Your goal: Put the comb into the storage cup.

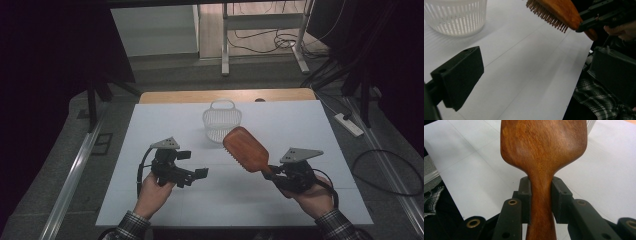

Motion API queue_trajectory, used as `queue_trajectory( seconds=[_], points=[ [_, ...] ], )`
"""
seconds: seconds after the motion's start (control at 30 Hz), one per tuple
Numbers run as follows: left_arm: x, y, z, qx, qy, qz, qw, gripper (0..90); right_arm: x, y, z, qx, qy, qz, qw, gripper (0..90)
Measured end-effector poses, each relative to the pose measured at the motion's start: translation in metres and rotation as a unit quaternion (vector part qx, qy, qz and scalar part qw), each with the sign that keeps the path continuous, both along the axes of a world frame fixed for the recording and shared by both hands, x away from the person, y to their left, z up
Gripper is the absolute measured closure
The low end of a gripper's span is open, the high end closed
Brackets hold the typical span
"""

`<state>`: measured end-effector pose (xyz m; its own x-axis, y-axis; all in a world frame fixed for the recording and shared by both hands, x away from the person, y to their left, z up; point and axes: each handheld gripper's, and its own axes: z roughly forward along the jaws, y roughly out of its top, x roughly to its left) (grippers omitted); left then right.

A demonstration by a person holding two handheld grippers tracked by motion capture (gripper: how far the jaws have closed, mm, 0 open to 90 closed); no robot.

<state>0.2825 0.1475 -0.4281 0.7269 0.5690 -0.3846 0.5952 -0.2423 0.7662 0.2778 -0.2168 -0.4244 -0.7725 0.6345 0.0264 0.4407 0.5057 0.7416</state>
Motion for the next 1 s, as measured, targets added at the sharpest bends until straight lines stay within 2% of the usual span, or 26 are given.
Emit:
queue_trajectory(
  seconds=[0.1,0.23,0.6,1.0],
  points=[
    [0.004,-0.002,0.000,-0.010,0.004,-0.001,0.9999,0.0,0.000,0.002,0.000,0.000,-0.001,0.001,1.0000,72.5],
    [0.008,-0.006,0.000,-0.010,0.007,-0.002,0.9999,0.0,-0.001,0.005,0.000,0.003,-0.002,0.004,1.0000,72.4],
    [0.020,-0.017,-0.001,-0.029,0.023,-0.013,0.9992,0.0,-0.003,0.012,0.000,0.013,-0.007,0.012,0.9998,72.4],
    [0.035,-0.036,-0.006,-0.051,0.047,-0.033,0.9971,0.0,-0.007,0.018,-0.001,0.025,-0.010,0.024,0.9993,72.4]
  ],
)
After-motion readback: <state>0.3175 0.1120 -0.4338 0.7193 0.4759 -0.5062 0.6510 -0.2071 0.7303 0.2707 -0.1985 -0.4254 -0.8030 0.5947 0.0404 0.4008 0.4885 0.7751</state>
